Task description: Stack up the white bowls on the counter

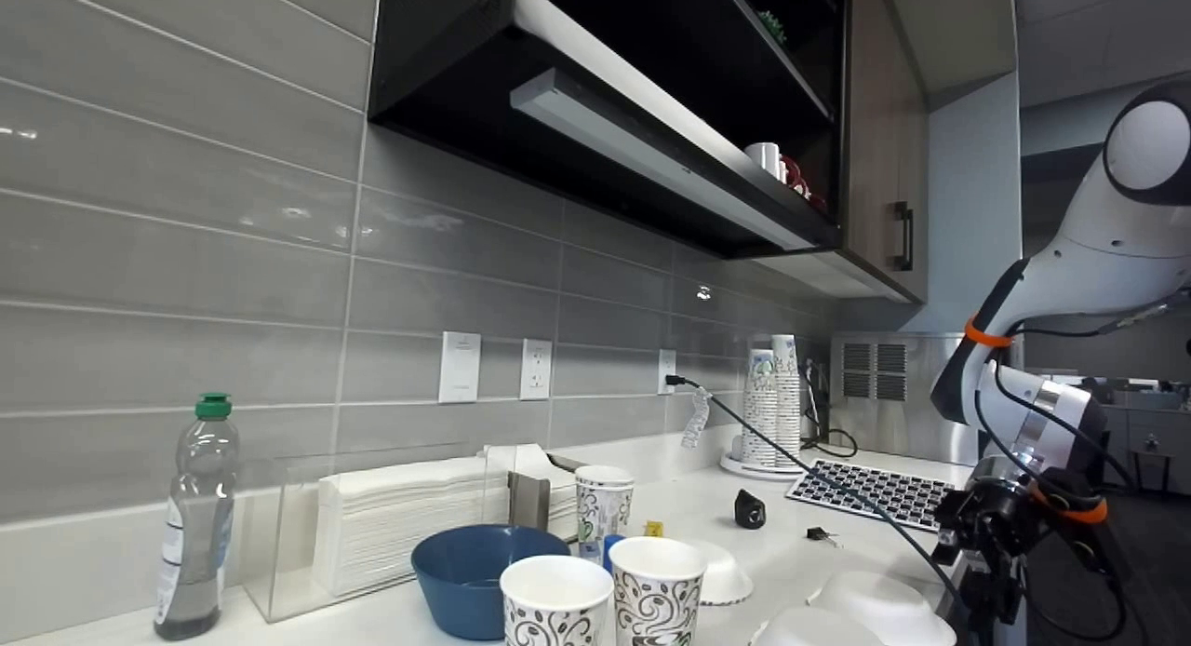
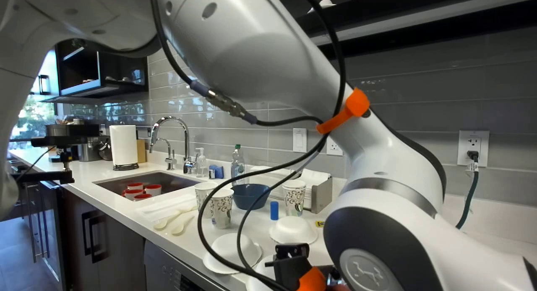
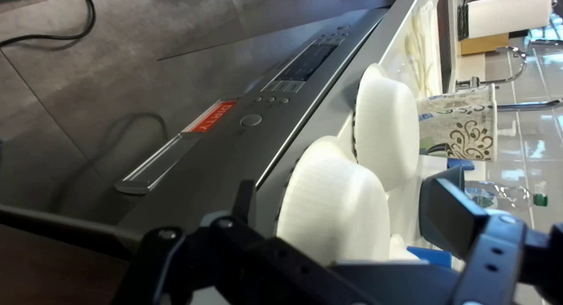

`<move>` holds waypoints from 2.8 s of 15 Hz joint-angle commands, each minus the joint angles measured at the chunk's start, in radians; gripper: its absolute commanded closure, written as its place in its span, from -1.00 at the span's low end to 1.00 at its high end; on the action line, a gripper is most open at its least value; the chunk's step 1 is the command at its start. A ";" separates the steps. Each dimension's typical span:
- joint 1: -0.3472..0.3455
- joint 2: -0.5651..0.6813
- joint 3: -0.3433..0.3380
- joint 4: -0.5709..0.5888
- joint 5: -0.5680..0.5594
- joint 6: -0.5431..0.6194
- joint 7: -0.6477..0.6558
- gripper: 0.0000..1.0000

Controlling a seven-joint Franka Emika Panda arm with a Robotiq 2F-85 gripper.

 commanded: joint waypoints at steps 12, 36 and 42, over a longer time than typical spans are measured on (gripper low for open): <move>-0.089 0.158 0.044 0.100 0.092 -0.102 -0.061 -1.00; -0.131 0.220 0.075 0.164 0.093 -0.135 -0.063 0.03; -0.132 0.221 0.075 0.164 0.092 -0.135 -0.063 0.42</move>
